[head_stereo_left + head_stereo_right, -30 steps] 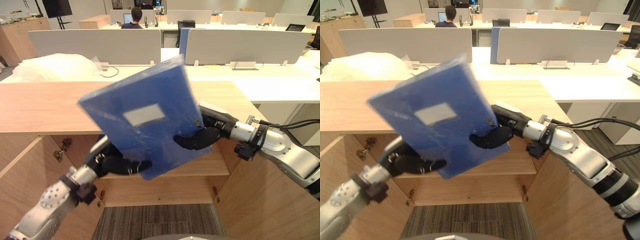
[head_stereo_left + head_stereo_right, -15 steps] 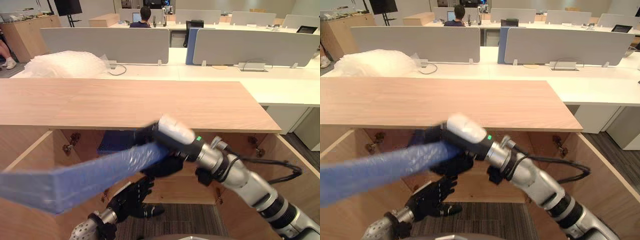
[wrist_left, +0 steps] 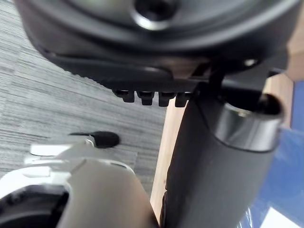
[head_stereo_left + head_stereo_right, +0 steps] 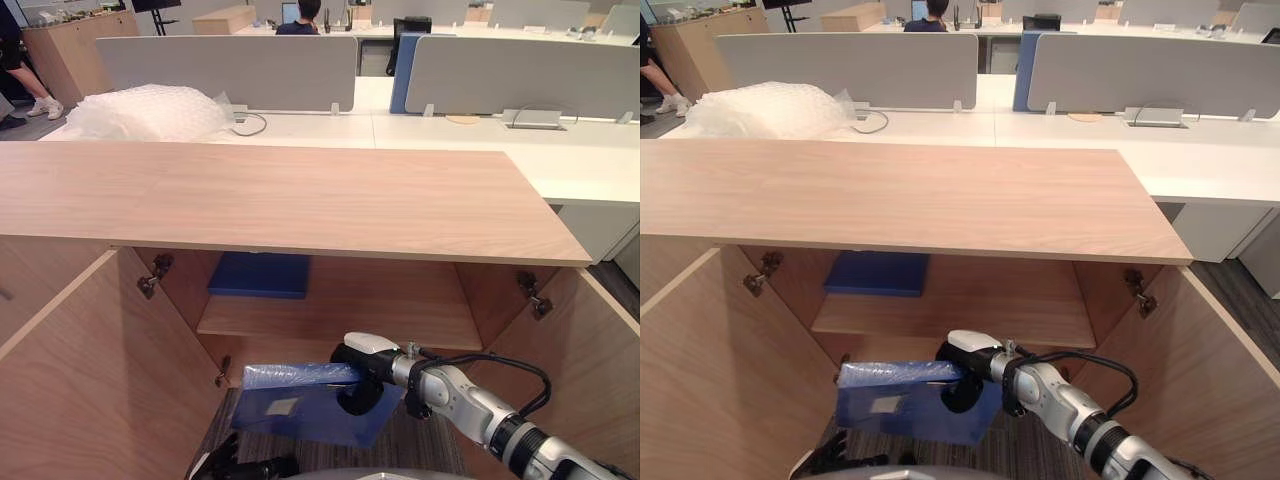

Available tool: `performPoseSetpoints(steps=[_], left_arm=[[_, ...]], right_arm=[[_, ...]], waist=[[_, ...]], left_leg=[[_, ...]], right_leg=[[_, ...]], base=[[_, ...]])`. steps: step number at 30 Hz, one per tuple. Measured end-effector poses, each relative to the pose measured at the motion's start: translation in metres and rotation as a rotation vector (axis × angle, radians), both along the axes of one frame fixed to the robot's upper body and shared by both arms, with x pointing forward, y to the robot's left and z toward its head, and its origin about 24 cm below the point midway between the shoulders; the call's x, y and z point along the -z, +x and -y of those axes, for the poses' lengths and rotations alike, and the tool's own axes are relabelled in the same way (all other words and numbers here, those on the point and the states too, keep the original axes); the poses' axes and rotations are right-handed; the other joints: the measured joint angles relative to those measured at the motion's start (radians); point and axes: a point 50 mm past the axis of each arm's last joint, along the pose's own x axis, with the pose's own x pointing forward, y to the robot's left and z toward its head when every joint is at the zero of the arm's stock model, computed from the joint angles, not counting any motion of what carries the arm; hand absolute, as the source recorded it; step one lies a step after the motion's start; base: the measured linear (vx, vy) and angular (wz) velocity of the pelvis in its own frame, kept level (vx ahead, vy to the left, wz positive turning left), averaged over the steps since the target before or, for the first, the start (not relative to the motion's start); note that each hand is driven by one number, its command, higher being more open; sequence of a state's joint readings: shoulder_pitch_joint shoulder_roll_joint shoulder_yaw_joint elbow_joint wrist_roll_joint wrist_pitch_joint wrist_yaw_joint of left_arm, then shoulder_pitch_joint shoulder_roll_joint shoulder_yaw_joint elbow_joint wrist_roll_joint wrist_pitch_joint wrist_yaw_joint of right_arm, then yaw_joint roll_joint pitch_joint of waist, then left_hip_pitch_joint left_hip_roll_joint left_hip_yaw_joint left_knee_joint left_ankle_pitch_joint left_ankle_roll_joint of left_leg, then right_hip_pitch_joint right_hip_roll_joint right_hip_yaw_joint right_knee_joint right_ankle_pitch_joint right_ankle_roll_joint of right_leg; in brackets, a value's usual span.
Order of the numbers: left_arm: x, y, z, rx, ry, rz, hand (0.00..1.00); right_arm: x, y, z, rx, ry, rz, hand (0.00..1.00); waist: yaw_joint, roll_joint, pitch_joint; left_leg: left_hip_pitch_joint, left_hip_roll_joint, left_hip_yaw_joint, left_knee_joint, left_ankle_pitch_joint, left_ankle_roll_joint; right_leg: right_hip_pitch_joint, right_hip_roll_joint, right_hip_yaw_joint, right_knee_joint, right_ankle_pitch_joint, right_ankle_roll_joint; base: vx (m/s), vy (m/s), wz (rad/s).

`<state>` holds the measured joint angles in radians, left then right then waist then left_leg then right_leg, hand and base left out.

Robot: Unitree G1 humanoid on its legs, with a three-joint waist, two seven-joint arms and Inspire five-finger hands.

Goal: Walk over to the cabinet, pick up the folder, carry it to the office cabinet, place the folder inside the office cabinet, then close the office cabinet door

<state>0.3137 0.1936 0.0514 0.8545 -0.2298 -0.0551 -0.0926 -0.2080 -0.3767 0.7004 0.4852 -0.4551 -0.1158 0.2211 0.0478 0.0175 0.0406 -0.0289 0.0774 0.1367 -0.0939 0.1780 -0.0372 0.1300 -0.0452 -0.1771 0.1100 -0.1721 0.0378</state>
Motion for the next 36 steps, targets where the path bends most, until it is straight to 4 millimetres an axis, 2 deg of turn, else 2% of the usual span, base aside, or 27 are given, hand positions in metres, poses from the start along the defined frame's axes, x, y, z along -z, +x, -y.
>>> performPoseSetpoints(steps=[2, 6, 8, 9, 11, 15, 18, 24, 27, 29, 31, 33, 36], left_arm=[[0.005, -0.004, 0.004, -0.101, -0.003, -0.022, 1.0], [0.009, -0.008, 0.009, -0.201, -0.001, -0.043, 1.0], [0.01, -0.007, 0.012, -0.219, 0.012, -0.055, 1.0], [0.01, -0.007, 0.013, -0.224, 0.014, -0.058, 1.0], [0.01, -0.004, 0.016, -0.224, 0.017, -0.059, 1.0], [0.01, -0.001, 0.018, -0.203, 0.02, -0.053, 1.0], [0.008, 0.004, 0.018, -0.153, 0.032, -0.042, 1.0], [0.005, 0.012, 0.021, -0.095, 0.045, -0.02, 1.0], [-0.002, 0.027, 0.021, -0.085, 0.055, 0.05, 1.0], [-0.01, 0.044, 0.022, -0.087, 0.063, 0.133, 1.0], [-0.014, 0.051, 0.023, -0.087, 0.065, 0.172, 1.0], [-0.017, 0.056, 0.024, -0.107, 0.053, 0.207, 1.0], [-0.02, 0.065, 0.023, -0.144, 0.037, 0.249, 1.0]], right_arm=[[0.013, 0.004, -0.001, 0.231, 0.117, -0.121, 0.0], [0.019, 0.011, -0.002, 0.619, 0.424, -0.265, 0.0], [0.024, 0.013, 0.003, 0.902, 0.682, -0.391, 0.0], [0.025, 0.013, 0.005, 0.979, 0.753, -0.431, 0.0], [0.029, 0.015, 0.018, 1.249, 1.002, -0.549, 0.0], [0.028, 0.019, 0.04, 1.495, 1.287, -0.612, 0.0], [0.023, 0.024, 0.057, 1.626, 1.521, -0.581, 0.0], [-0.005, 0.04, 0.079, 1.655, 1.851, -0.378, 0.0], [-0.031, 0.056, 0.088, 1.592, 1.998, -0.274, 0.0], [-0.066, 0.074, 0.086, 1.452, 2.136, -0.2, 0.0], [-0.093, 0.088, 0.076, 1.346, 2.232, -0.195, 0.0], [-0.112, 0.095, 0.066, 1.276, 2.274, -0.199, 0.0], [-0.132, 0.097, 0.057, 1.164, 2.318, -0.189, 0.0]], waist=[[0.0, 0.009, 0.028], [-0.001, 0.012, 0.041], [0.001, 0.011, 0.042], [0.001, 0.011, 0.043], [0.002, 0.016, 0.051], [0.001, 0.02, 0.066], [0.001, 0.025, 0.071], [0.004, 0.043, 0.098], [0.007, 0.058, 0.163], [0.01, 0.084, 0.216], [0.013, 0.096, 0.245], [0.037, 0.098, 0.267], [0.046, 0.096, 0.289]], left_leg=[[0.012, -0.002, -0.005, 0.0, -0.002, -0.001], [0.012, -0.002, -0.006, 0.0, -0.009, -0.009], [0.012, -0.006, -0.006, 0.0, -0.011, -0.007], [0.012, -0.008, -0.006, 0.0, -0.012, -0.006], [0.014, -0.014, -0.006, 0.0, -0.014, -0.004], [0.018, -0.025, -0.005, 0.0, -0.022, 0.001], [0.019, -0.033, -0.002, 0.0, -0.029, 0.006], [0.023, -0.052, 0.018, 0.018, -0.053, 0.02], [-0.051, -0.034, 0.019, 0.193, -0.14, 0.033], [-0.173, 0.001, 0.021, 0.427, -0.246, 0.043], [-0.249, 0.024, 0.036, 0.571, -0.316, 0.046], [-0.327, 0.05, 0.063, 0.723, -0.393, 0.046], [-0.427, 0.067, 0.078, 0.901, -0.478, 0.053]], right_leg=[[0.016, 0.0, -0.005, -0.001, -0.004, 0.0], [0.016, -0.001, -0.006, -0.001, -0.01, -0.001], [0.016, -0.004, -0.006, -0.001, -0.014, -0.001], [0.017, -0.005, -0.007, -0.001, -0.015, 0.0], [0.02, -0.011, -0.008, 0.001, -0.017, 0.003], [0.024, -0.022, -0.008, 0.0, -0.023, 0.011], [0.024, -0.031, -0.007, 0.001, -0.027, 0.017], [0.02, -0.056, 0.011, 0.019, -0.037, 0.033], [-0.013, -0.064, 0.017, 0.11, -0.048, 0.043], [-0.115, -0.067, 0.032, 0.292, -0.115, 0.04], [-0.198, -0.073, 0.057, 0.428, -0.179, 0.039], [-0.293, -0.079, 0.102, 0.58, -0.263, 0.037], [-0.402, -0.101, 0.13, 0.761, -0.371, 0.038]], base=[[0.0, -0.019, 0.07], [0.0, -0.005, 0.01], [0.0, 0.0, 0.0], [0.0, 0.0, 0.0], [0.03, -0.005, 0.02], [0.0, 0.0, 0.0], [0.01, 0.003, -0.01], [0.03, 0.025, -0.07], [-0.05, 0.041, -0.02], [-0.13, 0.031, -0.14], [-0.15, 0.024, -0.33], [-0.19, 0.009, -0.5], [-0.16, 0.014, -0.27]])
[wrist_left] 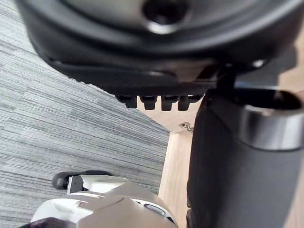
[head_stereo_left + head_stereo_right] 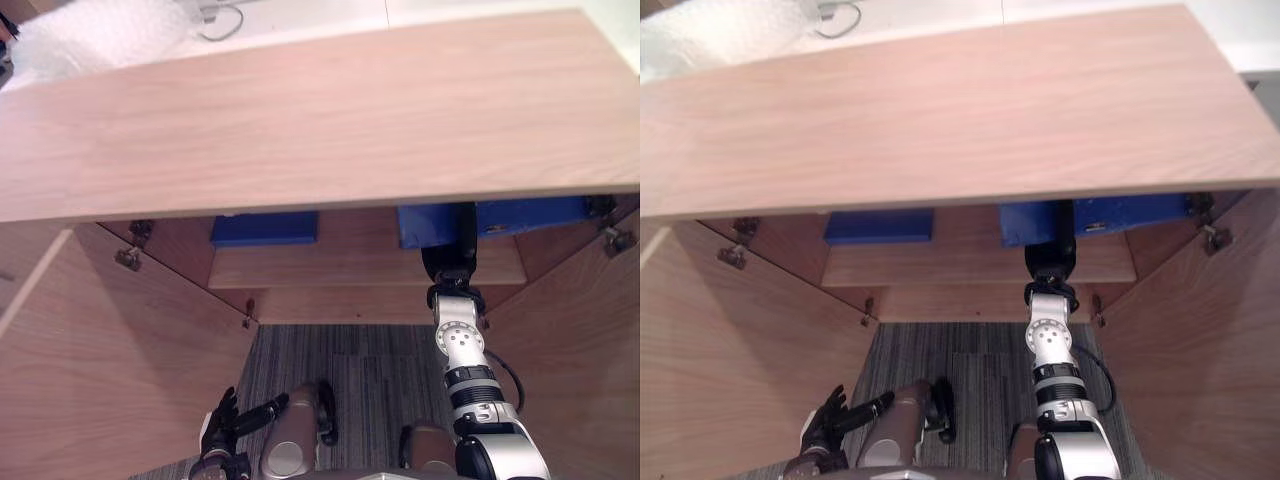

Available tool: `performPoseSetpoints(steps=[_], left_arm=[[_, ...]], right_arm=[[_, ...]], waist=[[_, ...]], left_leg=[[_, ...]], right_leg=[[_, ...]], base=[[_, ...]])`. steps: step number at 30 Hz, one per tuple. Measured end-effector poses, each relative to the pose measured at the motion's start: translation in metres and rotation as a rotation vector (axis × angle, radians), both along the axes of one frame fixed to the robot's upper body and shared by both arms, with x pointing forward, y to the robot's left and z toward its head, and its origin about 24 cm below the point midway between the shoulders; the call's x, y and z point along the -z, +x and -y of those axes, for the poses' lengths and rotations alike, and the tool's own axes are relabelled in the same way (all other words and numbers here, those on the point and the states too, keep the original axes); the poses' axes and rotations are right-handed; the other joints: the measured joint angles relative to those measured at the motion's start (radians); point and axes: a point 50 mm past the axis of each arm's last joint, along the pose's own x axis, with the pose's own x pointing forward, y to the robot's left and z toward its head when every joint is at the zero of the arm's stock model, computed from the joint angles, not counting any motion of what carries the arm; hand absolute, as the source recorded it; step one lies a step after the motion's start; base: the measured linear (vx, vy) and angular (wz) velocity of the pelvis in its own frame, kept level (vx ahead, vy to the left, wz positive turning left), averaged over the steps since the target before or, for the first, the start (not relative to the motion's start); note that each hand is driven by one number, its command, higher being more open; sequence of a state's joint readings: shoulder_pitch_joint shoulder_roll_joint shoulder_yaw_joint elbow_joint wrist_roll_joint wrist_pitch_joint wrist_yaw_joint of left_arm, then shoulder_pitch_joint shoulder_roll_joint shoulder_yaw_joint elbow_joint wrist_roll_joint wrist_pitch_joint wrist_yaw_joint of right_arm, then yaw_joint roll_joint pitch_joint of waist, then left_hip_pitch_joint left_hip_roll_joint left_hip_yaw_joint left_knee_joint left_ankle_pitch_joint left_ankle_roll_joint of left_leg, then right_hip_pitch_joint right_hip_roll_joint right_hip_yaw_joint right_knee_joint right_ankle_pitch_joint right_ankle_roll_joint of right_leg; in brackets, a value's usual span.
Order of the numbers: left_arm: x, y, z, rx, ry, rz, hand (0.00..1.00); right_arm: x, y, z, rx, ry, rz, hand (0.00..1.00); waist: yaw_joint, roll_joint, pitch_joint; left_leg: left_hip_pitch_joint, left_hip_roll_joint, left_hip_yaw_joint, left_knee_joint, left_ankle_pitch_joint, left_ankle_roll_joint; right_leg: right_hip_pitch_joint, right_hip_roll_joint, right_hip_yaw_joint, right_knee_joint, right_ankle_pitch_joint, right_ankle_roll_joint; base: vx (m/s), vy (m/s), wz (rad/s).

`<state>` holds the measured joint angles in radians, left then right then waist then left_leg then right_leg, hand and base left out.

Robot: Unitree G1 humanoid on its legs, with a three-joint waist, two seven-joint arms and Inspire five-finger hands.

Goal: Walk over to the cabinet, pick up the folder, carry it to the office cabinet, place the folder inside the office cabinet, then close the office cabinet door

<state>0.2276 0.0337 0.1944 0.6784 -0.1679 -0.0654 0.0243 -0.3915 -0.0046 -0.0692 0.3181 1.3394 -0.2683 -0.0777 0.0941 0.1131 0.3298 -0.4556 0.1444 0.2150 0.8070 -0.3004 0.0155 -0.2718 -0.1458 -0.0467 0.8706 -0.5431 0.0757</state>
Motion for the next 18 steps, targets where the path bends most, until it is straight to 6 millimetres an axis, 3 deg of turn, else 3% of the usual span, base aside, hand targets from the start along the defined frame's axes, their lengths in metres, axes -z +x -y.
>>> performPoseSetpoints(steps=[3, 8, 13, 18], left_arm=[[-0.003, 0.007, -0.007, -0.082, -0.021, 0.036, 1.0], [-0.005, 0.014, -0.005, -0.208, -0.101, 0.096, 1.0], [-0.008, 0.022, -0.007, -0.237, -0.096, 0.106, 1.0], [0.005, 0.012, -0.001, -0.207, -0.092, -0.033, 1.0]], right_arm=[[-0.025, 0.009, -0.007, -0.013, -0.01, 0.087, 0.0], [-0.071, 0.017, -0.003, 0.021, 0.013, 0.246, 0.0], [-0.086, 0.019, 0.003, 0.075, 0.065, 0.276, 0.0], [-0.101, 0.024, 0.008, 0.109, 0.107, 0.269, 0.0]], waist=[[-0.001, -0.02, 0.028], [0.005, -0.025, 0.051], [0.012, -0.029, 0.072], [0.012, -0.031, 0.092]], left_leg=[[-0.092, 0.015, 0.023, 0.162, -0.074, 0.01], [-0.256, 0.027, 0.057, 0.377, -0.168, 0.041], [-0.331, 0.026, 0.074, 0.447, -0.189, 0.054], [-0.392, 0.0, 0.072, 0.467, -0.182, 0.067]], right_leg=[[-0.123, -0.021, 0.05, 0.193, -0.071, 0.028], [-0.312, -0.053, 0.115, 0.422, -0.167, 0.057], [-0.399, -0.073, 0.139, 0.502, -0.195, 0.067], [-0.458, -0.107, 0.135, 0.538, -0.201, 0.078]], base=[[-0.11, 0.05, -0.24], [-0.07, 0.092, -0.14], [-0.05, 0.08, -0.01], [-0.04, 0.061, 0.16]])
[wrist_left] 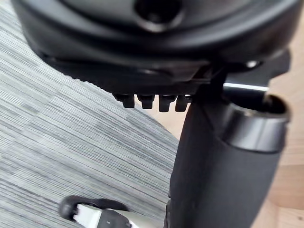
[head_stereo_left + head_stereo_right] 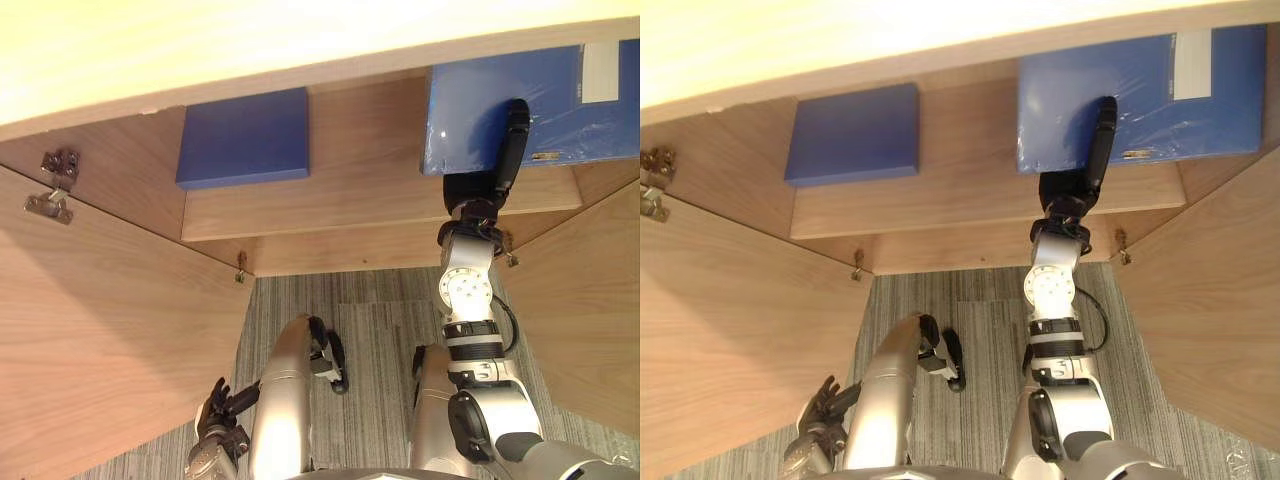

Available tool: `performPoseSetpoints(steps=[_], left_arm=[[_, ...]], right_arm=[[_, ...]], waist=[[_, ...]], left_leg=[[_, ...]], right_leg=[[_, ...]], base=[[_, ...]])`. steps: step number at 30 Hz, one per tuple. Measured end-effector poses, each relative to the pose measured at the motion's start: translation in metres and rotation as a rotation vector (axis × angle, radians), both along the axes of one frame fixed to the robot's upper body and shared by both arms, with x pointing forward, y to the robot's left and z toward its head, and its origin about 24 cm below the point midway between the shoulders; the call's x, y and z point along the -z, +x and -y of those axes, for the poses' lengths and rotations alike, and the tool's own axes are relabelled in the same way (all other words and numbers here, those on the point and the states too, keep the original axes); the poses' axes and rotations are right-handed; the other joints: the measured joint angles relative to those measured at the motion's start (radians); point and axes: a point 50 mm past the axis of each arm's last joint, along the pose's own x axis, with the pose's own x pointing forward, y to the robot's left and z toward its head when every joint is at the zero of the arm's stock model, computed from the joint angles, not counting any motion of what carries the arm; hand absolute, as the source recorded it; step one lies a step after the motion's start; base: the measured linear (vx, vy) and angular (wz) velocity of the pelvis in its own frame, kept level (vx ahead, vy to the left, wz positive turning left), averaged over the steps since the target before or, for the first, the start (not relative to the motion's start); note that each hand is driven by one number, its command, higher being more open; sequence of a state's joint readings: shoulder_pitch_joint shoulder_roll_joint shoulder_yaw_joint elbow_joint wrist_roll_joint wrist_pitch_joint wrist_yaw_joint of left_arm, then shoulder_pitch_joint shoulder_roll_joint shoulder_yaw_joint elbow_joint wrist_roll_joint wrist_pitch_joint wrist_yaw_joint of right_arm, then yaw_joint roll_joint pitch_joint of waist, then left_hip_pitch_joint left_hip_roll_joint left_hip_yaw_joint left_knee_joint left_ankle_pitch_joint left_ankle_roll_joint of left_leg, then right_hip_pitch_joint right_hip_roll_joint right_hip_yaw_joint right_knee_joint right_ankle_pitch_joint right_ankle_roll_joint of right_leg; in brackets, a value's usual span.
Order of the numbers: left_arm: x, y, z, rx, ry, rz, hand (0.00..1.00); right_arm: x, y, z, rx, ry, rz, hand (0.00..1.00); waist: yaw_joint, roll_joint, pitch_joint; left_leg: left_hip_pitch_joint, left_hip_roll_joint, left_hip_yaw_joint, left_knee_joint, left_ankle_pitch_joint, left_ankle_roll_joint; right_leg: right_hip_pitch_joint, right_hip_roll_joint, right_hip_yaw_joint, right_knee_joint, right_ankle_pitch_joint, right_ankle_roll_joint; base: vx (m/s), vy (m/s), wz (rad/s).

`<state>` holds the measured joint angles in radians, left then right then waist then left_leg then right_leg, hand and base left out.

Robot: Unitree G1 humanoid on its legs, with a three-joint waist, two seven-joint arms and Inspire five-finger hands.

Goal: Walk over to the cabinet, pick up the folder, carry it to the office cabinet, place the folder inside the office cabinet, then close the office cabinet door

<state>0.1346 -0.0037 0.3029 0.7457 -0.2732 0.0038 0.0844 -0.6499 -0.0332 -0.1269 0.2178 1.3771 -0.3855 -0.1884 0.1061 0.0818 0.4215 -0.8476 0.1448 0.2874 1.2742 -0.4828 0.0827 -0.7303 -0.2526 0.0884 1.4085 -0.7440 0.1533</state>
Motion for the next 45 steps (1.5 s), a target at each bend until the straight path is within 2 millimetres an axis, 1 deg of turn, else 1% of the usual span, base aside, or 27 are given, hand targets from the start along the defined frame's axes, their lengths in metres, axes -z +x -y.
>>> performPoseSetpoints(steps=[1, 4, 7, 9, 11, 13, 14, 16, 19, 21, 26, 27, 30, 33, 36, 38, 39, 41, 42, 43, 44, 45], left_arm=[[0.003, -0.003, 0.004, 0.008, -0.013, -0.023, 1.0], [0.003, -0.003, 0.004, 0.019, -0.007, -0.032, 1.0], [0.001, 0.001, 0.005, 0.045, 0.004, -0.026, 1.0], [0.002, 0.001, 0.006, 0.046, 0.003, -0.026, 1.0], [0.002, 0.002, 0.007, 0.056, 0.004, -0.027, 1.0], [0.002, 0.004, 0.008, 0.061, 0.003, -0.028, 1.0], [0.002, 0.007, 0.009, 0.065, -0.001, -0.025, 1.0], [0.002, 0.009, 0.012, 0.08, -0.001, -0.031, 1.0], [0.002, 0.01, 0.013, 0.079, 0.006, -0.034, 1.0], [0.002, 0.011, 0.014, 0.08, 0.006, -0.037, 1.0], [0.003, 0.012, 0.016, 0.083, 0.015, -0.045, 1.0], [0.003, 0.011, 0.016, 0.082, 0.017, -0.048, 1.0], [0.004, 0.011, 0.017, 0.08, 0.021, -0.061, 1.0], [0.004, 0.01, 0.016, 0.07, 0.03, -0.069, 1.0], [0.005, 0.009, 0.016, 0.064, 0.034, -0.078, 1.0], [0.006, 0.008, 0.016, 0.058, 0.04, -0.089, 1.0], [0.006, 0.007, 0.015, 0.057, 0.042, -0.091, 1.0], [0.007, 0.005, 0.014, 0.052, 0.049, -0.1, 1.0], [0.007, 0.005, 0.014, 0.051, 0.05, -0.1, 1.0], [0.007, 0.003, 0.012, 0.049, 0.056, -0.098, 1.0], [0.007, 0.003, 0.012, 0.048, 0.059, -0.097, 1.0], [0.007, 0.002, 0.01, 0.048, 0.062, -0.097, 1.0]], right_arm=[[-0.003, 0.004, 0.001, 0.004, 0.012, -0.011, 0.0], [-0.002, 0.015, -0.003, -0.013, 0.01, -0.08, 0.0], [0.013, 0.029, -0.006, -0.044, 0.027, -0.212, 0.0], [0.019, 0.035, -0.007, -0.059, 0.032, -0.268, 0.0], [0.01, 0.041, -0.008, -0.079, 0.041, -0.266, 0.0], [0.008, 0.047, -0.006, -0.084, 0.045, -0.289, 0.0], [0.005, 0.049, -0.002, -0.081, 0.036, -0.29, 1.0], [0.0, 0.054, -0.003, -0.09, 0.027, -0.31, 1.0], [-0.005, 0.058, -0.006, -0.099, 0.037, -0.333, 1.0], [-0.005, 0.059, -0.004, -0.087, 0.051, -0.336, 1.0], [-0.008, 0.06, -0.006, -0.069, 0.092, -0.358, 1.0], [-0.008, 0.06, -0.006, -0.066, 0.082, -0.364, 1.0], [-0.007, 0.059, -0.009, -0.034, -0.016, -0.409, 1.0], [-0.005, 0.058, -0.018, -0.018, -0.119, -0.44, 1.0], [0.004, 0.054, -0.026, -0.016, -0.229, -0.461, 1.0], [0.009, 0.045, -0.037, -0.004, -0.421, -0.451, 1.0], [0.011, 0.043, -0.039, 0.002, -0.482, -0.449, 1.0], [0.02, 0.032, -0.047, 0.012, -0.714, -0.44, 1.0], [0.022, 0.031, -0.048, 0.012, -0.771, -0.439, 1.0], [0.027, 0.026, -0.052, 0.002, -0.875, -0.428, 1.0], [0.03, 0.024, -0.053, -0.006, -0.93, -0.421, 1.0], [0.036, 0.021, -0.055, -0.021, -1.02, -0.406, 1.0]], waist=[[0.001, 0.002, 0.002], [0.003, 0.006, 0.005], [0.006, 0.012, 0.007], [0.007, 0.016, 0.007], [0.01, 0.02, 0.007], [0.019, 0.022, 0.007], [0.028, 0.028, 0.007], [0.032, 0.039, 0.003], [0.038, 0.045, 0.002], [0.048, 0.05, -0.001], [0.051, 0.058, -0.006], [0.052, 0.059, -0.007], [0.05, 0.064, -0.01], [0.048, 0.064, -0.01], [0.046, 0.064, -0.01], [0.038, 0.064, -0.01], [0.034, 0.064, -0.01], [0.021, 0.062, -0.009], [0.018, 0.062, -0.009], [0.011, 0.059, -0.007], [0.005, 0.058, -0.007], [-0.001, 0.053, -0.003]], left_leg=[[-0.015, -0.003, -0.001, 0.007, 0.0, 0.0], [-0.033, -0.006, -0.002, 0.012, 0.003, 0.005], [-0.039, -0.012, -0.006, 0.014, 0.003, 0.006], [-0.049, -0.013, -0.012, 0.018, 0.004, 0.007], [-0.059, -0.018, -0.022, 0.025, 0.005, 0.008], [-0.061, -0.023, -0.024, 0.025, 0.006, 0.01], [-0.062, -0.027, -0.026, 0.025, 0.007, 0.011], [-0.068, -0.033, -0.028, 0.025, 0.01, 0.013], [-0.07, -0.036, -0.029, 0.025, 0.012, 0.014], [-0.071, -0.037, -0.031, 0.025, 0.012, 0.015], [-0.071, -0.039, -0.031, 0.021, 0.014, 0.016], [-0.071, -0.039, -0.032, 0.02, 0.014, 0.016], [-0.061, -0.039, -0.034, 0.012, 0.014, 0.016], [-0.046, -0.037, -0.032, -0.005, 0.015, 0.015], [-0.017, -0.032, -0.029, -0.033, 0.016, 0.014], [0.003, -0.027, -0.025, -0.057, 0.017, 0.014], [0.007, -0.027, -0.024, -0.062, 0.017, 0.014], [0.022, -0.026, -0.02, -0.079, 0.017, 0.015], [0.025, -0.025, -0.018, -0.082, 0.017, 0.015], [0.031, -0.024, -0.017, -0.088, 0.017, 0.015], [0.033, -0.024, -0.017, -0.091, 0.017, 0.015], [0.04, -0.021, -0.017, -0.095, 0.017, 0.015]], right_leg=[[-0.013, -0.005, 0.0, 0.007, -0.001, 0.001], [-0.028, -0.009, -0.002, 0.011, -0.001, 0.001], [-0.028, -0.015, -0.007, 0.012, -0.001, 0.001], [-0.033, -0.016, -0.012, 0.014, -0.001, 0.001], [-0.035, -0.025, -0.026, 0.021, -0.001, 0.001], [-0.035, -0.029, -0.029, 0.024, -0.002, -0.001], [-0.034, -0.032, -0.031, 0.025, -0.003, -0.002], [-0.035, -0.039, -0.035, 0.025, -0.004, -0.003], [-0.034, -0.041, -0.037, 0.025, -0.004, -0.003], [-0.034, -0.043, -0.039, 0.024, -0.004, -0.003], [-0.032, -0.044, -0.043, 0.017, -0.004, -0.003], [-0.031, -0.044, -0.044, 0.015, -0.004, -0.003], [-0.018, -0.044, -0.05, 0.0, -0.003, -0.002], [-0.003, -0.039, -0.051, -0.021, 0.001, 0.003], [0.02, -0.03, -0.054, -0.059, 0.014, 0.004], [0.038, -0.022, -0.057, -0.094, 0.026, 0.007], [0.043, -0.022, -0.057, -0.101, 0.028, 0.009], [0.055, -0.021, -0.059, -0.123, 0.036, 0.013], [0.057, -0.021, -0.059, -0.128, 0.037, 0.013], [0.067, -0.02, -0.06, -0.136, 0.04, 0.015], [0.07, -0.019, -0.062, -0.14, 0.041, 0.015], [0.071, -0.018, -0.063, -0.145, 0.045, 0.019]], base=[[-0.02, 0.038, 0.11], [-0.02, 0.039, 0.06], [-0.02, 0.012, 0.05], [-0.02, 0.008, 0.08], [-0.02, 0.002, 0.13], [-0.03, -0.005, 0.11], [-0.03, -0.007, 0.1], [-0.03, -0.006, 0.09], [-0.03, -0.013, 0.04], [-0.02, -0.022, 0.04], [0.0, -0.006, 0.0], [0.0, 0.0, 0.0], [0.0, -0.012, -0.01], [0.01, -0.037, -0.05], [0.03, -0.039, -0.1], [0.05, -0.025, -0.12], [0.06, -0.012, -0.05], [0.06, -0.012, -0.07], [0.05, -0.013, -0.07], [0.03, -0.009, -0.05], [0.04, -0.019, -0.06], [0.03, -0.021, -0.08]])
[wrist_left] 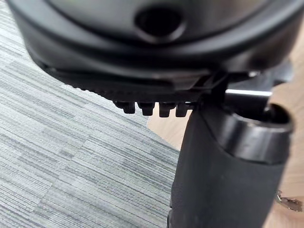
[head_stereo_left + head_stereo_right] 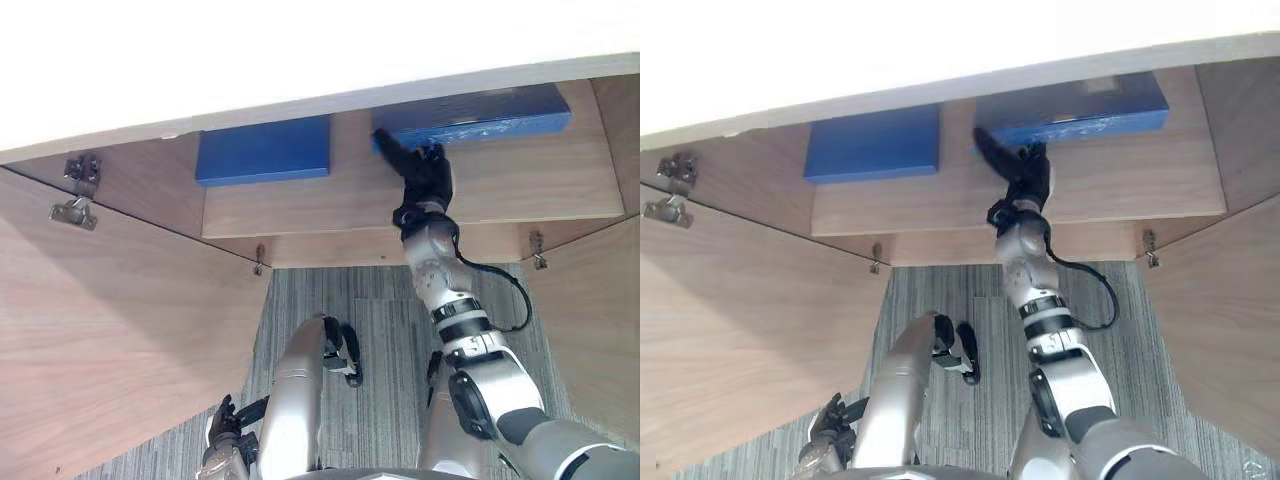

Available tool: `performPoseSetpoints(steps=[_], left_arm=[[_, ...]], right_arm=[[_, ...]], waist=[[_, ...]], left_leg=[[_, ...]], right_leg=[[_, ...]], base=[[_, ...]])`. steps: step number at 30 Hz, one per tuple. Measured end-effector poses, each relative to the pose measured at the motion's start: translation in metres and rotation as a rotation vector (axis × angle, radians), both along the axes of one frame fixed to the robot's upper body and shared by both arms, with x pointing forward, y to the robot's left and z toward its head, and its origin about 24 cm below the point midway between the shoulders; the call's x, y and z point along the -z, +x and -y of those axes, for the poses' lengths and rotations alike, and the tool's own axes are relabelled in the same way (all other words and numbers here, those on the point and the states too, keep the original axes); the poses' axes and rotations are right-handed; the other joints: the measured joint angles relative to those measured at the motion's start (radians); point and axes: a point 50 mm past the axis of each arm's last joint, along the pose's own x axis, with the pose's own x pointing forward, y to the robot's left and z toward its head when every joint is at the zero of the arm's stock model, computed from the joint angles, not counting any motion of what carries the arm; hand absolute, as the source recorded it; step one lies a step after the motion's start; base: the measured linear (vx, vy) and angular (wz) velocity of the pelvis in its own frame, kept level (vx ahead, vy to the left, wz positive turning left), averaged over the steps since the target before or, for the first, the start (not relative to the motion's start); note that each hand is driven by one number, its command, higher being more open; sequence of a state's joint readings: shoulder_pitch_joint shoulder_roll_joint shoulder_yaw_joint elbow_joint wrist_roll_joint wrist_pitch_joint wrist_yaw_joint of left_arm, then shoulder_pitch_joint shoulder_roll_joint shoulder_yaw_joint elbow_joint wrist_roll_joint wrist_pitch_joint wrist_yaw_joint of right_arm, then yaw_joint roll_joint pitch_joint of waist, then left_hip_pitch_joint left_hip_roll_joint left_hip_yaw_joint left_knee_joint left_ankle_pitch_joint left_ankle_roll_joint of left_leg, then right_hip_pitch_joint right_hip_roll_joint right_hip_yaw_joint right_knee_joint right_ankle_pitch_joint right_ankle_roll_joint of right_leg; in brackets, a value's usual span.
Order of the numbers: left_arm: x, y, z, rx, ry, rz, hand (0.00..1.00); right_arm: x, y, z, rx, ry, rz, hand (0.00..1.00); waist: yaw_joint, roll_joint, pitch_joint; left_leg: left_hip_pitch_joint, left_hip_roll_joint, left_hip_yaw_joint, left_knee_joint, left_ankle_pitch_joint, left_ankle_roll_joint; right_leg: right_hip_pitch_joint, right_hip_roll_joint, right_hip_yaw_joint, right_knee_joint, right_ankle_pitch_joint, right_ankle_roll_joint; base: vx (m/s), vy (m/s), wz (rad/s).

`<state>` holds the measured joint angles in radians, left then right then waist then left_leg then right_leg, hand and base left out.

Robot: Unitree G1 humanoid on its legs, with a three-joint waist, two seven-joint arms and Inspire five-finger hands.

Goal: Walk over to the cabinet, pick up the folder, carry it to the office cabinet, place the folder inside the office cabinet, then close the office cabinet door

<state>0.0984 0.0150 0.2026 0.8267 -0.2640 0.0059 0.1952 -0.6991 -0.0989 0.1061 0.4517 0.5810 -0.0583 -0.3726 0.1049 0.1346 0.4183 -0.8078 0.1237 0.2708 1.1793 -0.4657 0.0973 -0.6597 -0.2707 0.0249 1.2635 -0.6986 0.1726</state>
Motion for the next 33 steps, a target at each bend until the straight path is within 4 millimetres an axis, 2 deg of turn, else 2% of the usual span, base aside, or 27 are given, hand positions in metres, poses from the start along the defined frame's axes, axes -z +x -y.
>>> performPoseSetpoints(steps=[5, 9, 13, 14, 17, 21, 23, 26, 33], left_arm=[[-0.003, 0.002, -0.006, 0.023, 0.004, 0.034, 1.0], [-0.004, 0.003, -0.008, 0.048, -0.003, 0.05, 1.0], [-0.004, 0.002, -0.011, 0.08, 0.003, 0.048, 1.0], [-0.004, 0.002, -0.011, 0.086, 0.001, 0.05, 1.0], [-0.004, 0.002, -0.011, 0.12, -0.012, 0.056, 1.0], [-0.004, -0.002, -0.014, 0.145, -0.008, 0.05, 1.0], [-0.003, -0.007, -0.017, 0.172, -0.004, 0.038, 1.0], [-0.003, -0.009, -0.019, 0.195, 0.0, 0.032, 1.0], [-0.004, -0.017, -0.019, 0.228, -0.002, 0.033, 1.0]], right_arm=[[0.014, -0.007, 0.006, -0.152, -0.267, 0.017, 1.0], [0.018, -0.004, 0.021, -0.19, -0.589, 0.018, 1.0], [0.024, 0.004, 0.03, -0.22, -0.747, -0.017, 1.0], [0.024, 0.006, 0.033, -0.222, -0.76, -0.022, 1.0], [0.026, 0.007, 0.045, -0.232, -0.941, -0.037, 1.0], [0.038, 0.003, 0.039, -0.316, -1.281, -0.047, 1.0], [0.061, -0.003, 0.032, -0.43, -1.49, -0.097, 1.0], [0.075, -0.007, 0.033, -0.455, -1.613, -0.135, 1.0], [0.089, -0.01, 0.048, -0.417, -1.636, -0.211, 1.0]], waist=[[-0.01, -0.029, 0.018], [-0.014, -0.043, 0.02], [-0.016, -0.069, 0.007], [-0.016, -0.071, 0.008], [-0.01, -0.076, 0.007], [-0.011, -0.091, 0.0], [-0.007, -0.116, -0.015], [0.004, -0.131, -0.026], [0.018, -0.132, -0.03]], left_leg=[[0.017, 0.015, 0.013, -0.008, 0.0, 0.0], [0.025, 0.016, 0.013, -0.014, -0.001, -0.001], [0.036, 0.011, 0.017, -0.028, 0.0, -0.001], [0.039, 0.009, 0.016, -0.029, 0.0, -0.001], [0.062, -0.007, 0.016, -0.045, 0.002, 0.002], [0.112, -0.024, 0.017, -0.089, 0.009, 0.002], [0.159, -0.036, 0.02, -0.142, 0.023, 0.0], [0.188, -0.05, 0.02, -0.198, 0.043, 0.0], [0.267, -0.093, 0.025, -0.277, 0.064, 0.01]], right_leg=[[0.005, 0.0, -0.003, -0.008, 0.011, 0.003], [0.013, -0.003, -0.013, -0.022, 0.02, 0.004], [0.023, -0.01, -0.019, -0.042, 0.028, 0.006], [0.028, -0.012, -0.021, -0.044, 0.028, 0.006], [0.056, -0.026, -0.028, -0.06, 0.03, 0.01], [0.119, -0.039, -0.044, -0.113, 0.051, 0.006], [0.162, -0.043, -0.054, -0.172, 0.075, 0.006], [0.198, -0.05, -0.077, -0.233, 0.107, 0.001], [0.293, -0.085, -0.11, -0.32, 0.149, 0.01]], base=[[0.02, -0.021, -0.12], [0.0, 0.0, 0.0], [0.02, 0.004, 0.0], [0.05, 0.0, 0.08], [0.05, -0.004, 0.09], [0.08, 0.003, 0.05], [0.07, 0.008, 0.0], [0.07, -0.001, 0.05], [0.06, 0.018, 0.07]])
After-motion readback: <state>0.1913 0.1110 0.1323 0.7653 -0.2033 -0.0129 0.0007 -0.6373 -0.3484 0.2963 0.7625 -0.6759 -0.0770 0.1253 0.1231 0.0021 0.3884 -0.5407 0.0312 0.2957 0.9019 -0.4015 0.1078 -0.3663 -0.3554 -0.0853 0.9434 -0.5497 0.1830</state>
